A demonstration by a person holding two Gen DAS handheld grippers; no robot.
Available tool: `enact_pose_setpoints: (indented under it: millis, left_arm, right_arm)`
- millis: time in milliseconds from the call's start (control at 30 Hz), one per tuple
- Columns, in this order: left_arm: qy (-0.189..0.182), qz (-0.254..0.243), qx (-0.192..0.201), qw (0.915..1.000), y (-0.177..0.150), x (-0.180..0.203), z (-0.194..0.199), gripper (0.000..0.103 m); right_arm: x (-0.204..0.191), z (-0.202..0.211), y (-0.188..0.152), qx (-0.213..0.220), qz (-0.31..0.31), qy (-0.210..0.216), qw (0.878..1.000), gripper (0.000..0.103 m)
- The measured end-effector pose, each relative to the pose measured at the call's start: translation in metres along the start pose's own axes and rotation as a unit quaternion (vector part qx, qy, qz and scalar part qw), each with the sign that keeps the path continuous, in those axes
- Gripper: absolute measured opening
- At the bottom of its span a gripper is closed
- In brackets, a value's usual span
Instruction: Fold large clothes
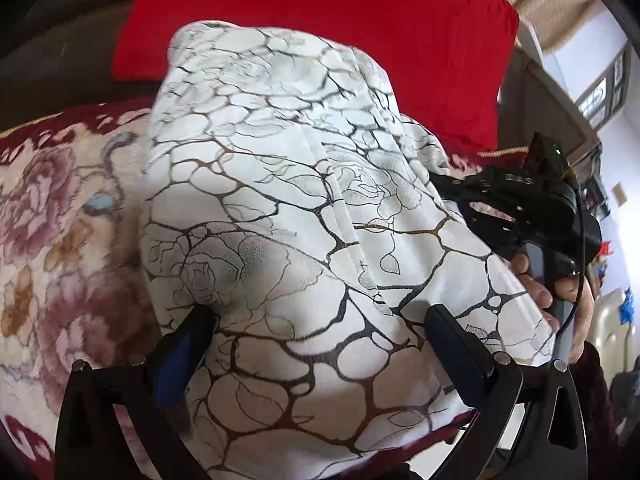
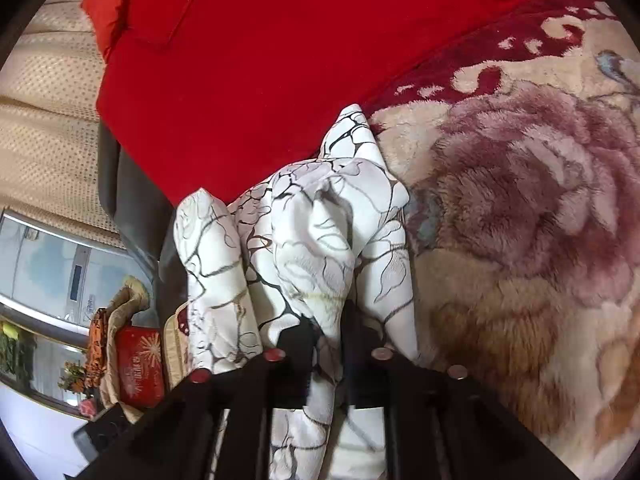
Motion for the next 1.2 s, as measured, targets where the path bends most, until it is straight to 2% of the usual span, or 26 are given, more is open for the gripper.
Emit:
enact_pose_setpoints:
  millis: [67, 133, 167, 233, 300, 400, 533, 600, 633, 667, 700, 767, 867, 933, 1033, 1133, 1200]
  left_arm:
    - [-0.009, 0.011, 0.001, 0.9999, -0.003, -0.007, 0.008, 0.103]
    - [-0.017, 0.018, 0.000, 0.9997, 0.002, -0.018, 0.020, 0.103]
    - [-0.023, 0.016, 0.002, 0.9996, 0.001, -0.021, 0.027, 0.103]
    - [-0.024, 0.002, 0.024, 0.9994, 0.000, -0.023, 0.050, 0.103]
    - [-0.005, -0.016, 0.053, 0.9984, 0.005, -0.030, 0.072, 0.103]
    - [0.030, -0.019, 0.072, 0.9967, 0.011, -0.058, 0.082, 0.103]
    - [0.026, 0.025, 0.031, 0.9989, 0.001, -0.094, 0.056, 0.103]
    - [-0.004, 0.050, 0.011, 0.9987, -0.011, -0.100, 0.037, 0.103]
    - [-0.030, 0.058, 0.006, 0.9978, -0.017, -0.097, 0.030, 0.103]
    - [-0.055, 0.062, 0.001, 0.9966, -0.019, -0.091, 0.024, 0.103]
    - [-0.075, 0.053, -0.016, 0.9956, -0.023, -0.080, 0.014, 0.100]
    - [-0.078, 0.026, -0.040, 0.9958, -0.029, -0.062, 0.002, 0.096]
    - [-0.030, -0.028, -0.041, 0.9983, -0.030, -0.039, -0.012, 0.097]
    - [-0.035, -0.023, -0.045, 0.9981, -0.027, -0.038, -0.016, 0.098]
    - [-0.029, -0.029, -0.046, 0.9981, -0.023, -0.038, -0.022, 0.098]
    - [-0.012, -0.030, -0.046, 0.9984, -0.021, -0.035, -0.024, 0.098]
    - [-0.019, -0.024, -0.048, 0.9984, -0.020, -0.037, -0.022, 0.098]
  right_arm:
    - [-0.004, 0.017, 0.006, 0.003, 0.009, -0.005, 1.000, 0.038]
    - [-0.022, 0.036, 0.010, 0.029, 0.037, -0.012, 0.999, 0.060]
    - [-0.037, 0.041, 0.010, 0.045, 0.049, -0.008, 0.998, 0.067]
    - [-0.063, 0.052, 0.009, 0.065, 0.079, -0.002, 0.995, 0.067]
    - [-0.083, 0.058, 0.006, 0.058, 0.102, -0.001, 0.993, 0.067]
    - [-0.107, 0.052, -0.003, 0.045, 0.124, 0.007, 0.991, 0.067]
    - [-0.102, 0.009, -0.006, 0.015, 0.102, -0.008, 0.995, 0.067]
    - [-0.088, -0.018, -0.008, -0.014, 0.076, -0.016, 0.997, 0.069]
    - [-0.085, -0.035, -0.015, -0.040, 0.061, -0.002, 0.997, 0.068]
    - [-0.085, -0.045, -0.020, -0.055, 0.060, 0.013, 0.997, 0.056]
    - [-0.088, -0.050, -0.023, -0.053, 0.072, 0.011, 0.996, 0.025]
    - [-0.094, -0.053, -0.027, -0.039, 0.117, -0.023, 0.992, 0.014]
    - [-0.088, -0.043, -0.022, -0.010, 0.133, -0.066, 0.989, 0.010]
    - [-0.077, -0.036, -0.015, 0.011, 0.152, -0.102, 0.983, 0.010]
    - [-0.058, -0.045, -0.013, -0.003, 0.152, -0.113, 0.982, 0.010]
    - [-0.042, -0.064, -0.015, -0.009, 0.178, -0.131, 0.975, 0.009]
    - [-0.032, -0.069, -0.016, -0.004, 0.163, -0.104, 0.981, 0.009]
Point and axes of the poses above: each gripper's, at about its wrist camera, not at the fingertips, and z roughly against the way its jaws point, x to its right, y to its top, the point moved 8 cm from there along -z, roughly the way its jaws point, and after that the axes turned 2 degrees about z, right-handed, at the moved point
